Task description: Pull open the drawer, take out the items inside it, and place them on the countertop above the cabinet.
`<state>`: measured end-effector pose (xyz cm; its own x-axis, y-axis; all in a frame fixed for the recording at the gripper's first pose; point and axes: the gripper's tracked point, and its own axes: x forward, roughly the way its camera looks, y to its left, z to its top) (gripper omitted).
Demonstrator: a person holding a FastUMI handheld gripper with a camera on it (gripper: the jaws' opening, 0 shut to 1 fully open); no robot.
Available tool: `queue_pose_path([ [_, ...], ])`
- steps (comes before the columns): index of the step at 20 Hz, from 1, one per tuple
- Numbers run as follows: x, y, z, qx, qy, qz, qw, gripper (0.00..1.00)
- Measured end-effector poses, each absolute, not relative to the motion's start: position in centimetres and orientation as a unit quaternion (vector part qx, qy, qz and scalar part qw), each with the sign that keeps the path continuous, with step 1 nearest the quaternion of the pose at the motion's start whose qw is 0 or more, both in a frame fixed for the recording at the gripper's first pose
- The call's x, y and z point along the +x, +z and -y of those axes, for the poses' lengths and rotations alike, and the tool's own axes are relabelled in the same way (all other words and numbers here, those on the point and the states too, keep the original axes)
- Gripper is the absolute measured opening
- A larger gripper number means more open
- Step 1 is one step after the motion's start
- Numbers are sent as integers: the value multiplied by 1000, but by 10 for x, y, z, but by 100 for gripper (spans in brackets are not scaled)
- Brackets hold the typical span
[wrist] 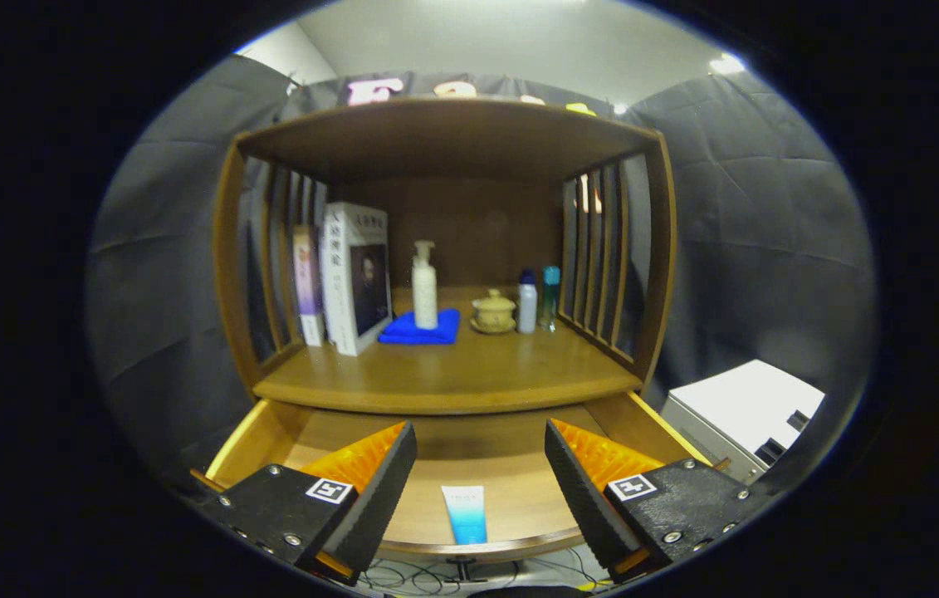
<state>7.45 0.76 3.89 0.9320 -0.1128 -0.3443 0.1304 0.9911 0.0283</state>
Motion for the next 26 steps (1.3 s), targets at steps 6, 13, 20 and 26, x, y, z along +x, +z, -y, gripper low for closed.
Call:
queue_pose_path([
  [6, 101, -26, -22, 44, -53, -294, 953, 96],
  [13, 110, -90, -32, 39, -51, -425, 903, 96],
  [20, 87, -140, -29, 64, -64, -536, 839, 96],
  [26, 83, -154, -32, 55, -64, -577, 812, 96],
])
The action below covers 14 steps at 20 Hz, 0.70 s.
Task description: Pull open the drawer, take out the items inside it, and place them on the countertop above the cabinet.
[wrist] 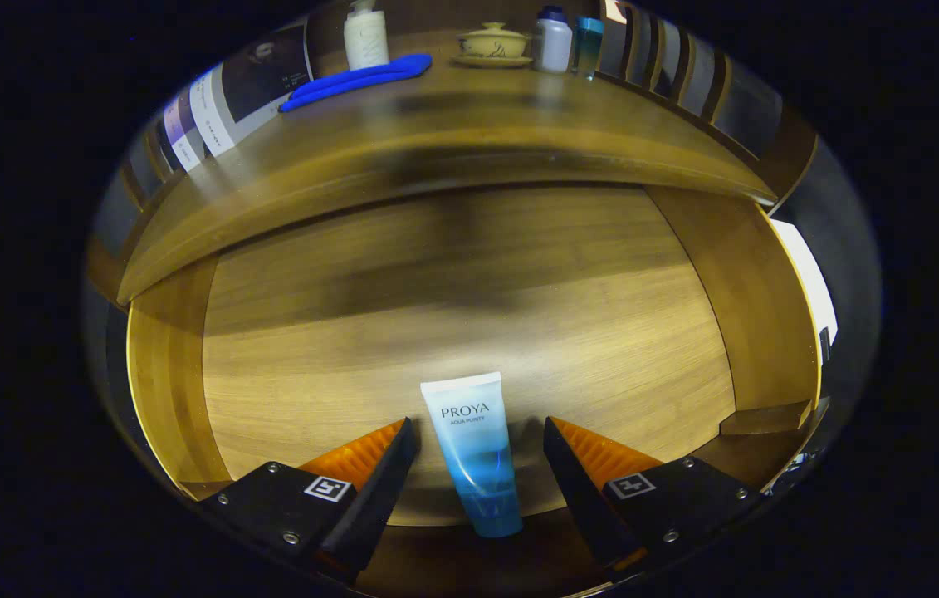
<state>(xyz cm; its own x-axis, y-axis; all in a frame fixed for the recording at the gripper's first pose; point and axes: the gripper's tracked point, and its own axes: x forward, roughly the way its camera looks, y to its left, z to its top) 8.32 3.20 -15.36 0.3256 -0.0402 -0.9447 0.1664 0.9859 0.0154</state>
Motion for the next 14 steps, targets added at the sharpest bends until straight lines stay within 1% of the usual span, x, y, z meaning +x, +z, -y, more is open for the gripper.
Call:
queue_pose_path([
  [5, 78, -164, -32, 62, -72, -605, 791, 92],
  [7, 77, -166, -33, 74, -72, -609, 787, 88],
  [11, 75, -168, -32, 81, -77, -610, 784, 88],
  [12, 75, -165, -32, 84, -81, -609, 784, 86],
  [14, 73, -166, -33, 83, -85, -607, 786, 76],
])
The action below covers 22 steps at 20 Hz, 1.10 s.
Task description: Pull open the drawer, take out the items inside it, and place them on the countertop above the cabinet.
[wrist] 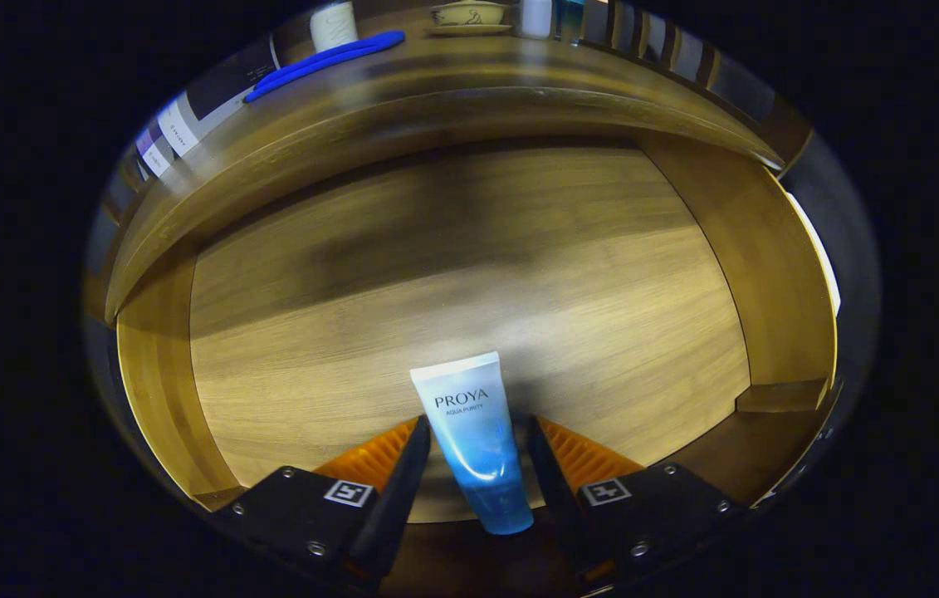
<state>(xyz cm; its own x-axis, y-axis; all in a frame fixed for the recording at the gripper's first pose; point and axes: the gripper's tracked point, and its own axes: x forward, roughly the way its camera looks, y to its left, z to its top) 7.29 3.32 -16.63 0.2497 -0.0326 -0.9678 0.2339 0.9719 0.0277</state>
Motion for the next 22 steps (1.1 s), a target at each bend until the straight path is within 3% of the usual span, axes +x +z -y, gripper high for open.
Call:
queue_pose_path([
  [2, 72, -163, -34, 84, -88, -601, 790, 59],
  [5, 74, -162, -35, 69, -79, -586, 803, 51],
  [13, 97, -134, -50, 90, -51, -478, 872, 49],
  [22, 112, -52, -42, 89, -40, -309, 946, 48],
])
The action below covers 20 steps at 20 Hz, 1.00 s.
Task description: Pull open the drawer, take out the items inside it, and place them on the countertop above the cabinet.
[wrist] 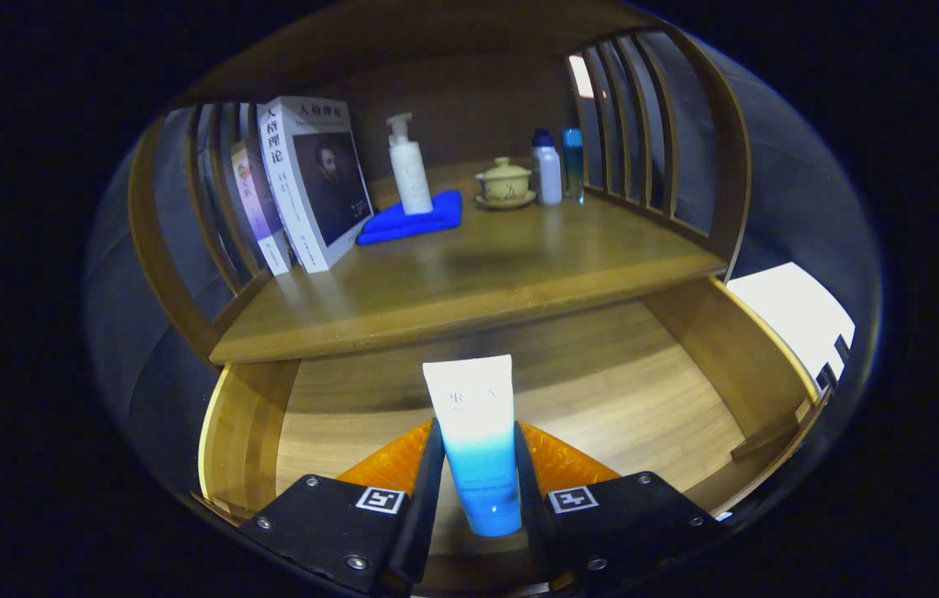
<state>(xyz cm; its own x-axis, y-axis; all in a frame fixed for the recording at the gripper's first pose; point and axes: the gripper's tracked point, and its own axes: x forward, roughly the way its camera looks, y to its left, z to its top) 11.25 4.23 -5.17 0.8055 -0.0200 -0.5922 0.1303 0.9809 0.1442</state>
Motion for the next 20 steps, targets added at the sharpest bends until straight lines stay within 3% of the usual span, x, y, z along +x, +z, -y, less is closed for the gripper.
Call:
queue_pose_path([
  [8, 141, 9, -31, 68, -38, -209, 975, 49],
  [20, 228, 45, -23, 58, -26, -208, 976, 49],
])
